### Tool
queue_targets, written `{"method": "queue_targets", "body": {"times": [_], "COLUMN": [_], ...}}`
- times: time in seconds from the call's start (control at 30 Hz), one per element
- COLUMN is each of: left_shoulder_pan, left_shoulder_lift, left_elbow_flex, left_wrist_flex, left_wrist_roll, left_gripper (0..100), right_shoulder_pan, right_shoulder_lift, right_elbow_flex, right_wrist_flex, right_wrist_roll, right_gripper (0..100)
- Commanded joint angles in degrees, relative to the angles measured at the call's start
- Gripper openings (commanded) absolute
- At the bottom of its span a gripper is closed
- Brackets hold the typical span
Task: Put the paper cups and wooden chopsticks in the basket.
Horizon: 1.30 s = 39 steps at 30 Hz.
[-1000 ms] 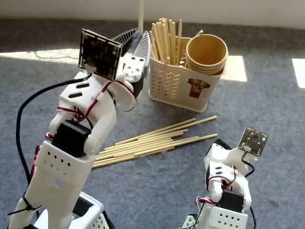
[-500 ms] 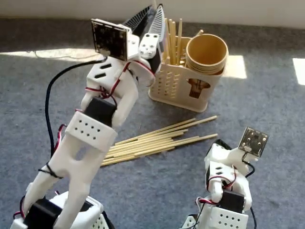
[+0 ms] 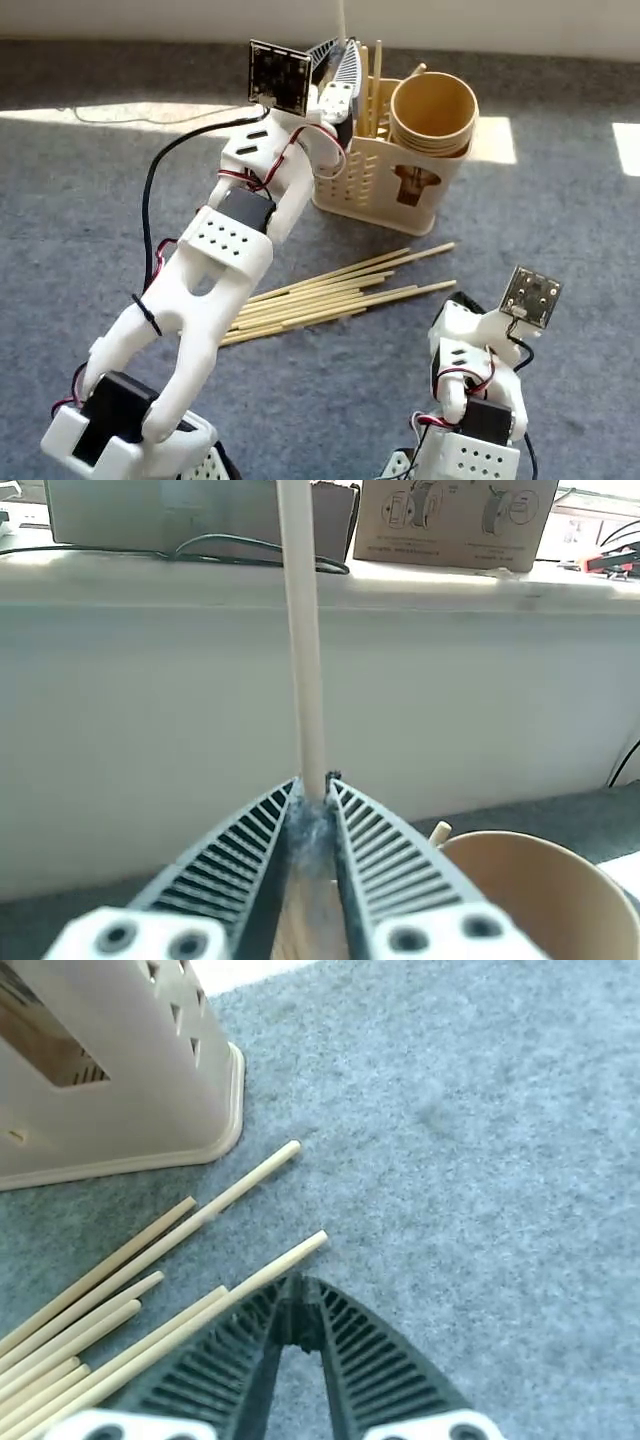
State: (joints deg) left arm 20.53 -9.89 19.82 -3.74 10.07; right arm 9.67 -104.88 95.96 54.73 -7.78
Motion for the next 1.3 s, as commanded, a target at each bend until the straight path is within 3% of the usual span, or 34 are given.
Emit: {"method": "queue_targets", "body": {"times": [0.0, 0.23, 0.43, 0.73, 1.07, 1.2, 1.27], "left_shoulder_pan": [-0.31, -0.48, -0.04, 1.45, 5.76, 10.24, 11.47], "left_shoulder_lift": [-1.19, -1.27, -5.93, -13.49, -13.58, -13.76, -13.49], "left_elbow_flex": [-1.45, -8.31, -13.85, -13.67, -13.32, -9.10, -6.55], "left_wrist_flex": [8.62, 23.56, 41.32, 55.30, 73.14, 74.81, 74.81], "left_wrist_roll": [0.53, 0.53, -1.41, -8.70, -16.62, -19.43, -21.63], "left_gripper": [12, 14, 14, 5, 6, 13, 13], "right_shoulder_pan": [0.66, 0.66, 0.75, 0.75, 0.75, 2.42, 4.09], "right_shoulder_lift": [-0.40, -0.40, -0.40, -0.40, -0.40, -0.40, -0.40], "right_elbow_flex": [6.81, 6.81, 6.81, 6.81, 6.81, 6.81, 6.81], "right_wrist_flex": [0.22, 0.22, 0.22, 0.22, 0.22, -0.04, -0.22], "right_wrist_roll": [-0.26, -0.26, -0.26, -0.26, -0.26, -0.26, -0.26], "right_gripper": [0.5, 0.5, 0.5, 0.5, 0.5, 0.5, 0.5]}}
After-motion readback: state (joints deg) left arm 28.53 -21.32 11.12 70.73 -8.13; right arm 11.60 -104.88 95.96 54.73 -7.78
